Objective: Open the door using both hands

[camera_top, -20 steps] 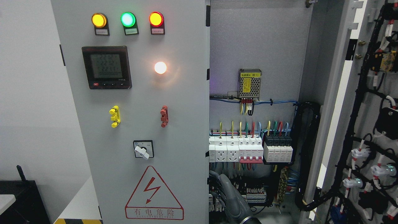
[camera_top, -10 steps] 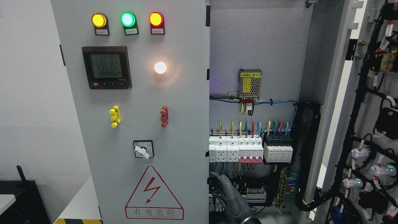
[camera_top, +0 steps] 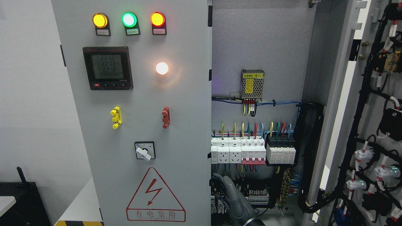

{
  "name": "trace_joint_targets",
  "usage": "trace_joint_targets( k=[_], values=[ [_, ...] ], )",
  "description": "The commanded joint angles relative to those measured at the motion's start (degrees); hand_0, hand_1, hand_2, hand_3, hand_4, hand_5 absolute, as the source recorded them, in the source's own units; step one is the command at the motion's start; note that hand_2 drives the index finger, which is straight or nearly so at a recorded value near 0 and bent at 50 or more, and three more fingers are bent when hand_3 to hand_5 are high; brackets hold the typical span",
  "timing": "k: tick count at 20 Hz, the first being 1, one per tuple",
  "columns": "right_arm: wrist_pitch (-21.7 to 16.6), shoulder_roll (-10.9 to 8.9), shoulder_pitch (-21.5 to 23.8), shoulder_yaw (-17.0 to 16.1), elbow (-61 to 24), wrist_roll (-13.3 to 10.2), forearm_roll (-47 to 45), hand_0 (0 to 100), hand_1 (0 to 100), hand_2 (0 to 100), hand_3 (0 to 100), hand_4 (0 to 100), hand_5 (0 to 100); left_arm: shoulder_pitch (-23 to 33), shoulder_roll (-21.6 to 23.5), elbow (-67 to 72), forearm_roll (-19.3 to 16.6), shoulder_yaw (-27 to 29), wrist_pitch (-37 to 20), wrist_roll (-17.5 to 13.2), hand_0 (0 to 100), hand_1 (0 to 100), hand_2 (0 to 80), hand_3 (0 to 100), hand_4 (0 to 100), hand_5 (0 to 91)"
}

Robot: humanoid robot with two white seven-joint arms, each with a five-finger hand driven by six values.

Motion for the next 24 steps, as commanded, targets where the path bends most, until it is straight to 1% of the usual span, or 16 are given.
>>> trace_joint_targets(
  k=[1, 3, 14, 20, 24],
  values=[
    [-0.1, -0.05, -0.9, -0.1, 1.6, 0.5, 0.0, 11, 0, 0, 0, 0, 0, 0.0, 0.0, 0.0, -0.5, 0.8, 0.0, 0.1, 0, 0, 0.0, 0, 3, 0.0],
    [0.0, -0.05, -1.1, 0.0, 1.6, 1.2, -1.4, 11, 0, 0, 0, 0, 0, 0.0, 0.0, 0.0, -0.6, 0.8, 0.0, 0.1, 0, 0, 0.0, 0, 3, 0.0],
    [0.0, -0.05, -2.6, 0.0, 2.6, 1.2, -2.0, 11, 0, 0, 0, 0, 0, 0.0, 0.0, 0.0, -0.6, 0.8, 0.0, 0.1, 0, 0, 0.0, 0, 3, 0.0],
    [0.0, -0.05, -2.5, -0.1, 2.8, 2.5, -2.0, 11, 0, 0, 0, 0, 0, 0.0, 0.0, -0.1, -0.5, 0.8, 0.0, 0.1, 0, 0, 0.0, 0, 3, 0.0],
    [0.0, 0.03, -2.7, -0.1, 4.1, 2.6, -2.0, 11, 0, 0, 0, 0, 0, 0.0, 0.0, 0.0, -0.5, 0.8, 0.0, 0.2, 0, 0, 0.0, 0, 3, 0.0]
  ],
)
